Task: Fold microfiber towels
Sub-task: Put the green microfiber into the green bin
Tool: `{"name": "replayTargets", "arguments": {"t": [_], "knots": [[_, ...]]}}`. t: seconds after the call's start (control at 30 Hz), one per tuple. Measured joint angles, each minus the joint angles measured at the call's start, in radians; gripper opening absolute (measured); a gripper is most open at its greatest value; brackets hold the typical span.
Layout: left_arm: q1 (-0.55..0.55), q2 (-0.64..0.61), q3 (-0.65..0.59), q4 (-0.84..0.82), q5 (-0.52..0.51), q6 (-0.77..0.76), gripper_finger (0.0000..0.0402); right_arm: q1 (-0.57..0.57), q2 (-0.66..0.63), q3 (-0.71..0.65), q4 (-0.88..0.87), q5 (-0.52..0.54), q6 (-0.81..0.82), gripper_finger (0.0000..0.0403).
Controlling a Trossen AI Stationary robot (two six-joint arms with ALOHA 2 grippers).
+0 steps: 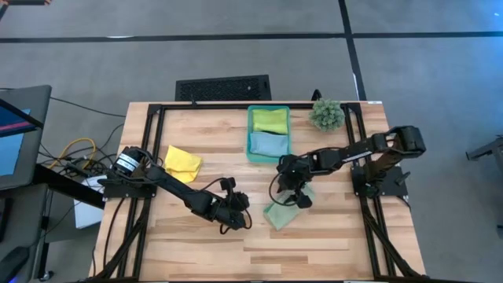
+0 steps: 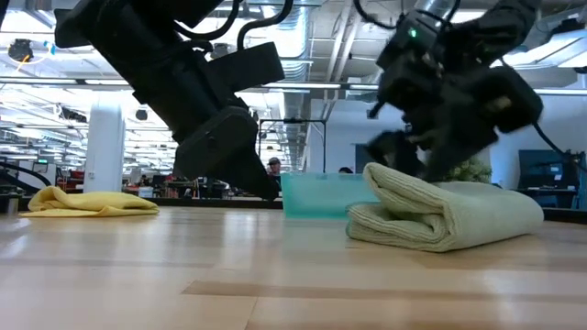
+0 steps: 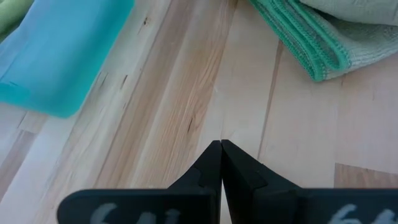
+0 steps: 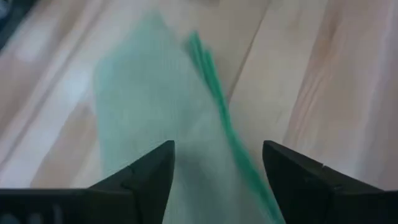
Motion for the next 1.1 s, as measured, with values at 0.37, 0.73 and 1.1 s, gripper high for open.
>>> {"name": "replayTargets", "arguments": {"t": [0.37, 0.73, 1.1], "knots": [[0.000, 0.000, 0.000, 0.002, 0.006, -0.009, 0.0000, -0.002, 0.144, -0.026, 0.035, -0.011, 0.002, 0.0197], [0.000, 0.001, 0.000, 0.001, 0.007, -0.010, 0.0000, -0.003, 0.122, -0.030, 0.022, -0.004, -0.051, 0.0025], [0.000, 0.001, 0.000, -0.003, 0.008, -0.010, 0.0000, 0.027, -0.104, -0.039, -0.093, 0.015, -0.047, 0.0023]]}}
